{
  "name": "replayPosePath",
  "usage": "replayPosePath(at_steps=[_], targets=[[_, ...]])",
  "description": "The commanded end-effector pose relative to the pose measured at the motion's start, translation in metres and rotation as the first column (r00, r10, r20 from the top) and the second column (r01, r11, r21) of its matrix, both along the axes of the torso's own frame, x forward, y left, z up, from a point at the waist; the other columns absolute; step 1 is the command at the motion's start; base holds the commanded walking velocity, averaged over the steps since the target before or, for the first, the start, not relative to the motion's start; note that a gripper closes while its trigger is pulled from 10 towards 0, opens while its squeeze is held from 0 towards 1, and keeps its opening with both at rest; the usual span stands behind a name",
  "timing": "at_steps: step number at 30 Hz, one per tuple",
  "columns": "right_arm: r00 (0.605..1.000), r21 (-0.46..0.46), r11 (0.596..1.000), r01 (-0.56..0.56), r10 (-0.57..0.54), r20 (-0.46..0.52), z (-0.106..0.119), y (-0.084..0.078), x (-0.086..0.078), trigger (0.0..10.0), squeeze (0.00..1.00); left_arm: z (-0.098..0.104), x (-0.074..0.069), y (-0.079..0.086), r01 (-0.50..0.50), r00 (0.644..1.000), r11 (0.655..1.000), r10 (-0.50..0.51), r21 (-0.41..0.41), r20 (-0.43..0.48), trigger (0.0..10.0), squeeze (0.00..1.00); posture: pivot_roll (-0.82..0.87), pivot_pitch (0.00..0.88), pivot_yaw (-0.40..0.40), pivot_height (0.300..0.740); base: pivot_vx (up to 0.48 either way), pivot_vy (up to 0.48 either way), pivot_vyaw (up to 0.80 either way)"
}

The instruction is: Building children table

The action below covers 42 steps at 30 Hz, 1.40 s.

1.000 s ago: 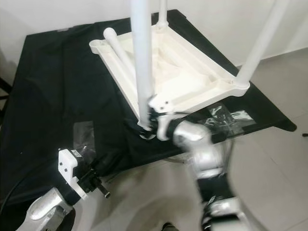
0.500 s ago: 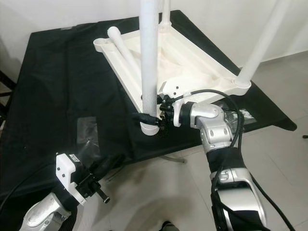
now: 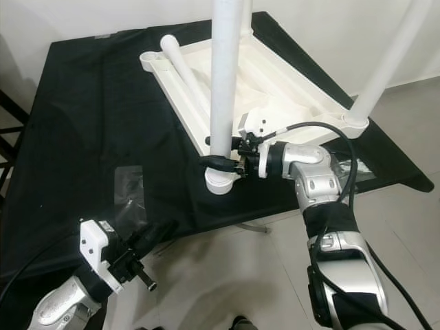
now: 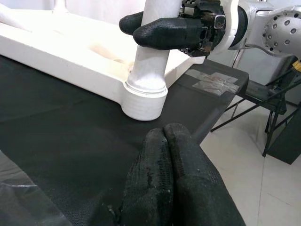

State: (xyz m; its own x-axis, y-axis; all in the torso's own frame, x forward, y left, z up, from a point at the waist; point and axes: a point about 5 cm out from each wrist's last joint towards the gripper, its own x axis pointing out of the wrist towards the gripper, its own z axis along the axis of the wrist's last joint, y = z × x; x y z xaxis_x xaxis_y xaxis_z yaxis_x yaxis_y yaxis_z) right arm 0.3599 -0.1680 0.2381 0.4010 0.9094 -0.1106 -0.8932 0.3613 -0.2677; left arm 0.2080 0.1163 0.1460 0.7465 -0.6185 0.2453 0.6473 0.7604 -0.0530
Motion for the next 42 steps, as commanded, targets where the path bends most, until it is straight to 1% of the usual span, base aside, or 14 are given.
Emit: replayPosePath(at_steps=[1,5,7,11,12,14,15,18,21,33,34,37,39,42], targets=[[0.998,-0.029,0.998,0.055,-0.055,-0.01,-0.017,-0.004,-0.003,0.0,0.0,-0.002,-0.002,0.001,0.007,1.0,1.0,-0.007,0.009,-0.017,10.0,0.0,0.01,0.255,0.041,0.74,0.0,0.0,0.0],[0.99,-0.014,0.99,0.141,-0.142,-0.012,-0.022,-0.006,-0.005,0.5,0.0,-0.002,-0.002,0.002,0.007,1.0,1.0,-0.007,0.009,-0.017,10.0,0.0,0.01,0.257,0.041,0.74,0.0,0.0,0.0],[0.946,0.033,0.946,0.322,-0.321,-0.036,-0.038,-0.002,-0.011,10.0,0.0,-0.001,0.0,0.003,0.007,1.0,1.0,-0.006,0.009,-0.018,10.0,0.0,-0.01,0.26,0.044,0.74,0.0,0.0,0.0],[0.836,0.103,0.83,0.548,-0.544,-0.07,-0.056,0.007,-0.02,10.0,0.0,-0.001,0.001,0.004,0.009,1.0,1.0,-0.008,0.009,-0.018,10.0,0.0,-0.01,0.259,0.047,0.74,0.0,0.0,0.0],[0.753,0.143,0.739,0.658,-0.651,-0.096,-0.064,0.013,-0.027,10.0,0.0,-0.002,0.003,0.005,0.01,1.0,1.0,-0.01,0.01,-0.018,10.0,0.0,-0.02,0.256,0.049,0.74,0.0,0.0,0.0],[0.753,0.143,0.739,0.658,-0.651,-0.096,-0.064,0.013,-0.027,10.0,0.0,-0.002,0.003,0.005,0.01,1.0,1.0,-0.01,0.01,-0.018,10.0,0.0,-0.02,0.256,0.049,0.74,0.0,0.0,0.0],[0.674,0.161,0.657,0.736,-0.732,-0.099,-0.07,0.016,-0.033,10.0,0.0,-0.002,0.004,0.005,0.012,1.0,1.0,-0.011,0.012,-0.018,10.0,0.0,-0.02,0.252,0.05,0.74,0.0,0.0,0.0],[0.552,0.123,0.544,0.83,-0.833,-0.042,-0.088,0.025,-0.044,10.0,0.0,-0.002,0.007,0.006,0.011,1.0,1.0,-0.011,0.015,-0.017,10.0,0.0,-0.02,0.246,0.053,0.74,0.0,0.0,0.0],[0.534,0.085,0.536,0.84,-0.844,0.051,-0.091,0.034,-0.044,10.0,0.0,-0.003,0.008,0.008,0.007,1.0,1.0,-0.007,0.018,-0.015,10.0,0.0,-0.02,0.239,0.048,0.74,0.0,0.0,0.0],[0.498,0.034,0.499,0.866,-0.866,0.034,-0.092,0.042,-0.048,10.0,0.0,-0.002,0.01,0.01,-0.003,1.0,1.0,0.004,0.019,-0.013,10.0,0.0,-0.01,0.233,0.056,0.74,0.0,0.0,0.0],[0.536,0.056,0.535,0.843,-0.844,0.007,-0.089,0.046,-0.049,10.0,1.0,-0.002,0.01,0.01,-0.001,1.0,1.0,0.001,0.021,-0.013,10.0,0.0,0.01,0.234,0.059,0.74,0.0,0.0,0.0],[0.655,0.148,0.642,0.753,-0.753,-0.064,-0.075,0.056,-0.047,10.0,1.0,-0.002,0.009,0.008,0.001,1.0,1.0,-0.001,0.021,-0.013,10.0,0.0,0.01,0.239,0.055,0.74,0.0,0.0,0.0],[0.655,0.148,0.642,0.753,-0.753,-0.064,-0.075,0.056,-0.047,10.0,1.0,-0.002,0.009,0.008,0.001,1.0,1.0,-0.001,0.021,-0.013,10.0,0.0,0.01,0.239,0.055,0.74,0.0,0.0,0.0],[0.83,0.23,0.803,0.551,-0.555,-0.052,-0.048,0.061,-0.044,10.0,1.0,-0.001,0.008,0.007,-0.001,1.0,1.0,0.001,0.016,-0.013,10.0,0.0,0.01,0.246,0.055,0.74,0.0,0.0,0.0]])
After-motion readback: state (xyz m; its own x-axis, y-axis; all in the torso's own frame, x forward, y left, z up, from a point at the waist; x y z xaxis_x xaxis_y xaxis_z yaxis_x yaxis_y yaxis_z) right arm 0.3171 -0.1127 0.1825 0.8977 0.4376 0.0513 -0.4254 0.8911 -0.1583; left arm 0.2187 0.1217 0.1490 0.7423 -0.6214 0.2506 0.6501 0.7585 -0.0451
